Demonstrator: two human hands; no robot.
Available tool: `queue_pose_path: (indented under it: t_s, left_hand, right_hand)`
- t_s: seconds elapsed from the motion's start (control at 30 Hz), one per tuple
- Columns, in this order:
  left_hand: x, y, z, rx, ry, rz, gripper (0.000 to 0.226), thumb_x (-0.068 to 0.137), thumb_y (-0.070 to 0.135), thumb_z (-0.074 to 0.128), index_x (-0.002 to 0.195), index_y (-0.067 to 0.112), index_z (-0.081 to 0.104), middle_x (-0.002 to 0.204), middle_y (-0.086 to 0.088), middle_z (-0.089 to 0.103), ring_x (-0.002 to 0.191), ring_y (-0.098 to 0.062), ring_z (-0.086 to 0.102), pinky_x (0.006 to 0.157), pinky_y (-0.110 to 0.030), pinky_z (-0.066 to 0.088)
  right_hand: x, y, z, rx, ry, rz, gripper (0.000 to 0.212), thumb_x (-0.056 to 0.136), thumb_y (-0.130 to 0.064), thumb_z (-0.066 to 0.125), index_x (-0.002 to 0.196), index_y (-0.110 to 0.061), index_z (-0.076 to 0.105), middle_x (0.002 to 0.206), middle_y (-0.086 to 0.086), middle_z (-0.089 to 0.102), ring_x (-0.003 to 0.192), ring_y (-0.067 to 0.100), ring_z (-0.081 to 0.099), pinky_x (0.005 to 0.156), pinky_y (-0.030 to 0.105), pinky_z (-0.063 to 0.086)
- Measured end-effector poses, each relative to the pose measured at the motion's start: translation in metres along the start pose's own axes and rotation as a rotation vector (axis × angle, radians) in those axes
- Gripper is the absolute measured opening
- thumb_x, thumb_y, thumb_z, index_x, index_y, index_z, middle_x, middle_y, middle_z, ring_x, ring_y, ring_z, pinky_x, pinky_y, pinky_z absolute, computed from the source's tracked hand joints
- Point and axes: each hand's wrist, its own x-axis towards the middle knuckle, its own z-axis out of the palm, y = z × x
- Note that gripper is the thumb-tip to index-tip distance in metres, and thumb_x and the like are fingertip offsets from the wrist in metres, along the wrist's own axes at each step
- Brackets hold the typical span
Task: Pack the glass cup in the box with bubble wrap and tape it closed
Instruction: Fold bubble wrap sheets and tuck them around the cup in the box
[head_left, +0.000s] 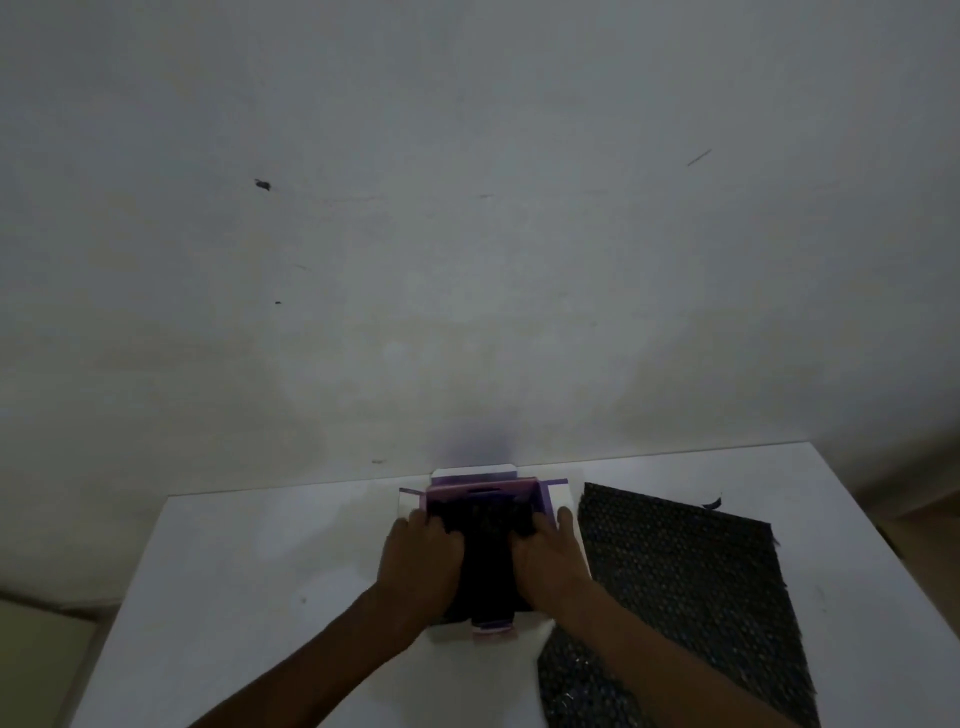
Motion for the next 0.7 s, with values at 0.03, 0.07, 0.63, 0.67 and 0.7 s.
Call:
queue_pose_path:
  t_s: [0.03,0.07,0.63,0.67,0.7]
  left_hand:
    - [-0.008,-0.001,-0.001,0.000,-0.106,0.052,0.031,0.090,0.027,0.057,0.114,0.007,0.061,0.113,-0.015,0.063,0.104,-0.033,0.057,0.085,-0.037,0.047]
    - [-0.012,-0.001,0.004,0.024,-0.172,0.135,0.034,0.093,0.028,0.055,0.116,0.003,0.059,0.113,-0.017,0.062,0.105,-0.033,0.057,0.085,-0.037,0.047]
    - [0.020,0.022,0.059,-0.043,-0.015,0.152,0.023,0.079,0.028,0.074,0.097,0.015,0.070,0.084,-0.004,0.071,0.084,-0.022,0.062,0.077,-0.033,0.050]
    - [0.023,0.021,0.063,-0.048,0.004,0.159,0.023,0.070,0.030,0.081,0.086,0.017,0.072,0.073,-0.001,0.070,0.073,-0.020,0.064,0.070,-0.031,0.052]
    - [0.025,0.021,0.063,-0.073,0.009,0.174,0.025,0.058,0.031,0.088,0.073,0.018,0.072,0.061,0.002,0.067,0.060,-0.017,0.063,0.062,-0.027,0.052]
  right_hand:
    - [0.004,0.001,-0.003,-0.002,0.000,-0.009,0.030,0.085,-0.021,0.056,0.114,-0.014,0.062,0.110,0.009,0.066,0.126,0.030,0.037,0.110,0.057,0.009]
    - [0.006,0.002,-0.006,-0.017,-0.008,-0.016,0.027,0.086,-0.020,0.053,0.111,-0.013,0.062,0.109,0.010,0.066,0.125,0.031,0.036,0.110,0.057,0.008]
    - [0.006,0.000,-0.011,0.049,0.050,-0.043,0.046,0.084,-0.025,0.052,0.129,-0.019,0.043,0.119,0.009,0.060,0.115,0.033,0.049,0.106,0.055,0.007]
    - [0.007,-0.001,-0.011,0.055,0.054,-0.030,0.042,0.084,-0.024,0.051,0.125,-0.021,0.046,0.118,0.007,0.061,0.115,0.032,0.049,0.105,0.055,0.007]
    - [0.008,-0.001,-0.010,0.058,0.055,-0.015,0.038,0.083,-0.024,0.051,0.121,-0.022,0.049,0.116,0.005,0.062,0.115,0.031,0.049,0.104,0.056,0.007]
